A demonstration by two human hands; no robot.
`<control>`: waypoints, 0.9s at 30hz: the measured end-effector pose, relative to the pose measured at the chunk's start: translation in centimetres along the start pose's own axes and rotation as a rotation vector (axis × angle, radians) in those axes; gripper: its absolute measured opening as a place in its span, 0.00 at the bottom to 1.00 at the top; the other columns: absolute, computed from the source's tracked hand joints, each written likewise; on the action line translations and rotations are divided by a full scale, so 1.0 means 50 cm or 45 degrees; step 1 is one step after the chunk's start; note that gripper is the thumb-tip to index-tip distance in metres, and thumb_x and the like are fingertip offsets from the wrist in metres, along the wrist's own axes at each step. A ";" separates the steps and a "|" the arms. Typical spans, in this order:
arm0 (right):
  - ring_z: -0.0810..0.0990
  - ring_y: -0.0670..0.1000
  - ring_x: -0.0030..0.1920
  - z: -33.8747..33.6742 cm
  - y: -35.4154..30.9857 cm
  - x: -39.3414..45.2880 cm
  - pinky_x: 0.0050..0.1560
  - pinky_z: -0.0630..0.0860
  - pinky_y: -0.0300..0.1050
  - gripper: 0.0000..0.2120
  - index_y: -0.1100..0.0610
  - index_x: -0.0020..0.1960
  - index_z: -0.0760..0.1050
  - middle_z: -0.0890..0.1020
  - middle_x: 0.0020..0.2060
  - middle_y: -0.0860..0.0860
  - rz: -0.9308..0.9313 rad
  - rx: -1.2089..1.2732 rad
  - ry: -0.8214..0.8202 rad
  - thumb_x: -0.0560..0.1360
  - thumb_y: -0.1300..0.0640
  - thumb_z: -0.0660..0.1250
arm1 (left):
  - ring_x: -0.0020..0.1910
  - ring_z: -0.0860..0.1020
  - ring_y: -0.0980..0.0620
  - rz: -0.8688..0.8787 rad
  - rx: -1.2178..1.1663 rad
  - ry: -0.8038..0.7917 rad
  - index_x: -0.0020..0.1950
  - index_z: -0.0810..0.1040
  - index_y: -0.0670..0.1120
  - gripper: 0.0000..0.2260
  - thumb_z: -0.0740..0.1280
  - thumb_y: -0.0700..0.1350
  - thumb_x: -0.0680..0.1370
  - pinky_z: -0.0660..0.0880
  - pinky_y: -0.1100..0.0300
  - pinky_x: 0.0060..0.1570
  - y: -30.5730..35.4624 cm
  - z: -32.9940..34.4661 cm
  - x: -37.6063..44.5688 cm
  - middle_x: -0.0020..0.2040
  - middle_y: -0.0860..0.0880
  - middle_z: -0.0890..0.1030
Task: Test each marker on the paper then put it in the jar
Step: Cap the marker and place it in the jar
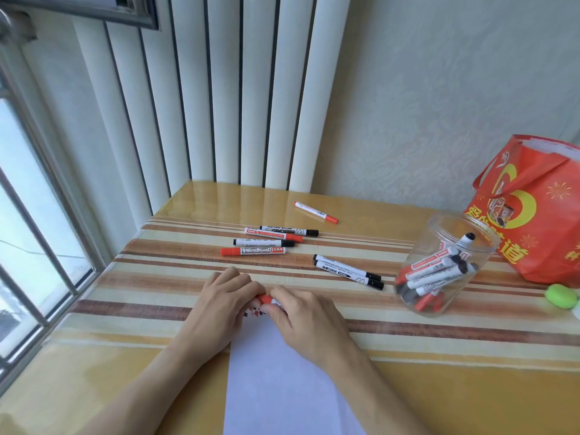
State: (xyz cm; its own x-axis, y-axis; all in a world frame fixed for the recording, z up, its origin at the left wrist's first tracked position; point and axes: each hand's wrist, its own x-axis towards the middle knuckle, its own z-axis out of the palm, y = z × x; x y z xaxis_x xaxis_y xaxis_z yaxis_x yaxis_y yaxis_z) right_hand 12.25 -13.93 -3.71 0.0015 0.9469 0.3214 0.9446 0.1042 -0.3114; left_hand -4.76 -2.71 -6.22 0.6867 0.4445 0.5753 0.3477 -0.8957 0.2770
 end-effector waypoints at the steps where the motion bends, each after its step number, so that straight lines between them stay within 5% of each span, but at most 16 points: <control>1: 0.81 0.58 0.46 -0.001 -0.001 0.003 0.39 0.71 0.52 0.27 0.51 0.56 0.74 0.84 0.46 0.48 -0.014 -0.030 -0.001 0.80 0.35 0.44 | 0.43 0.67 0.54 -0.002 -0.006 0.016 0.50 0.78 0.53 0.09 0.63 0.40 0.78 0.66 0.57 0.43 0.000 0.000 0.000 0.40 0.59 0.72; 7: 0.80 0.61 0.37 0.000 0.007 -0.001 0.34 0.64 0.49 0.25 0.51 0.46 0.67 0.83 0.34 0.51 0.040 -0.139 0.061 0.80 0.32 0.44 | 0.42 0.67 0.53 -0.018 -0.015 0.147 0.51 0.78 0.50 0.08 0.59 0.45 0.82 0.66 0.57 0.42 -0.010 0.003 0.005 0.42 0.58 0.73; 12: 0.69 0.54 0.32 -0.019 0.051 -0.013 0.34 0.67 0.52 0.19 0.51 0.44 0.66 0.70 0.28 0.46 0.188 0.051 0.223 0.84 0.39 0.51 | 0.48 0.75 0.49 -0.294 0.079 0.106 0.53 0.80 0.51 0.07 0.63 0.48 0.79 0.72 0.53 0.46 -0.030 0.022 0.005 0.47 0.57 0.77; 15: 0.72 0.50 0.34 -0.019 0.066 -0.015 0.37 0.68 0.51 0.06 0.48 0.52 0.71 0.73 0.33 0.48 0.302 0.476 0.206 0.86 0.52 0.56 | 0.52 0.77 0.50 -0.419 0.126 -0.002 0.56 0.80 0.54 0.10 0.63 0.53 0.78 0.71 0.55 0.49 -0.034 0.034 0.003 0.51 0.58 0.77; 17: 0.77 0.52 0.35 -0.024 0.061 -0.011 0.38 0.73 0.50 0.10 0.44 0.62 0.70 0.78 0.39 0.52 0.389 0.714 0.229 0.86 0.58 0.58 | 0.56 0.77 0.51 -0.443 0.122 -0.072 0.60 0.80 0.55 0.16 0.59 0.59 0.78 0.71 0.54 0.53 -0.034 0.036 0.003 0.55 0.58 0.77; 23: 0.81 0.59 0.37 -0.034 0.057 -0.006 0.42 0.78 0.49 0.15 0.58 0.61 0.78 0.81 0.47 0.59 0.577 1.661 0.129 0.81 0.67 0.57 | 0.79 0.58 0.59 -0.344 0.063 -0.360 0.77 0.63 0.65 0.29 0.49 0.73 0.78 0.50 0.58 0.74 -0.026 0.030 0.004 0.76 0.62 0.65; 27: 0.79 0.55 0.38 -0.025 0.054 -0.011 0.43 0.76 0.45 0.14 0.56 0.63 0.77 0.80 0.42 0.57 0.439 1.546 0.084 0.77 0.61 0.65 | 0.81 0.45 0.62 -0.296 0.085 -0.479 0.81 0.52 0.66 0.37 0.44 0.79 0.74 0.39 0.59 0.77 -0.030 0.025 0.002 0.81 0.61 0.55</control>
State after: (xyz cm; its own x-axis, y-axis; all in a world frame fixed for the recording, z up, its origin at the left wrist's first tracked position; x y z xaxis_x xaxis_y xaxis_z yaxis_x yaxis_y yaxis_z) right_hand 15.19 -14.55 -3.62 0.2362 0.9673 0.0929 -0.0172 0.0998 -0.9949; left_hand -4.41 -1.33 -7.55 0.7657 0.6175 0.1801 0.5523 -0.7746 0.3081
